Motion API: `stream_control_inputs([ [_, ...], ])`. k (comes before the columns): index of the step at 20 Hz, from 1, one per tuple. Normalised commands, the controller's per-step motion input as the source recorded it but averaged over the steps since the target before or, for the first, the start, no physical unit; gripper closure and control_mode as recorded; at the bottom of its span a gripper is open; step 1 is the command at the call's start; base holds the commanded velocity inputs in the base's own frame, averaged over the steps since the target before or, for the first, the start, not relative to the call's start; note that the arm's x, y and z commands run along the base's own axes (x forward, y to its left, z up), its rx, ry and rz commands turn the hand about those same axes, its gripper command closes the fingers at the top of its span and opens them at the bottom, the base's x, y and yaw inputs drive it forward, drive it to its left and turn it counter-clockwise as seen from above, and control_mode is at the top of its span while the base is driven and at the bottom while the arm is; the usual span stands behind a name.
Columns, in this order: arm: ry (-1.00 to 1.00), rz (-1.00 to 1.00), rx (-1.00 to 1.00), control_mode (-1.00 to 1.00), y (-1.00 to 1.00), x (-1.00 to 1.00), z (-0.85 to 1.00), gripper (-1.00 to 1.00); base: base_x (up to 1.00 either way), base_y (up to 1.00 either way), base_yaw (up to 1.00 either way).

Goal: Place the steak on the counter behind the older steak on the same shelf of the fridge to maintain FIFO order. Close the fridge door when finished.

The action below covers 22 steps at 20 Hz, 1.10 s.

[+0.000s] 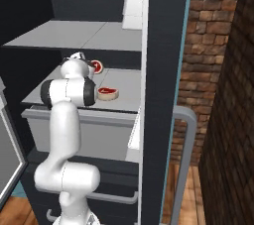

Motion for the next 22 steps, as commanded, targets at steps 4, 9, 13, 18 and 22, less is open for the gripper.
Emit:
stream_control_inputs([
  [4,0.00,0.02,-0.03,-1.00,0.00,-0.40,-0.12,-1.00,0.00,0.00,0.00],
  [9,-0.02,0.00,0.00,-1.00,0.00,-0.65,0.00,-1.00,0.00,0.00,0.00],
  [13,-0.07,0.00,0.00,-1.00,0.00,-0.77,0.09,-1.00,0.00,0.00,0.00],
  [18,-0.03,0.00,0.00,-1.00,0.00,-0.98,0.17,-1.00,0.00,0.00,0.00],
  [22,0.00,-0.04,0.00,-1.00,0.00,-0.95,0.52,-1.00,0.00,0.00,0.00],
])
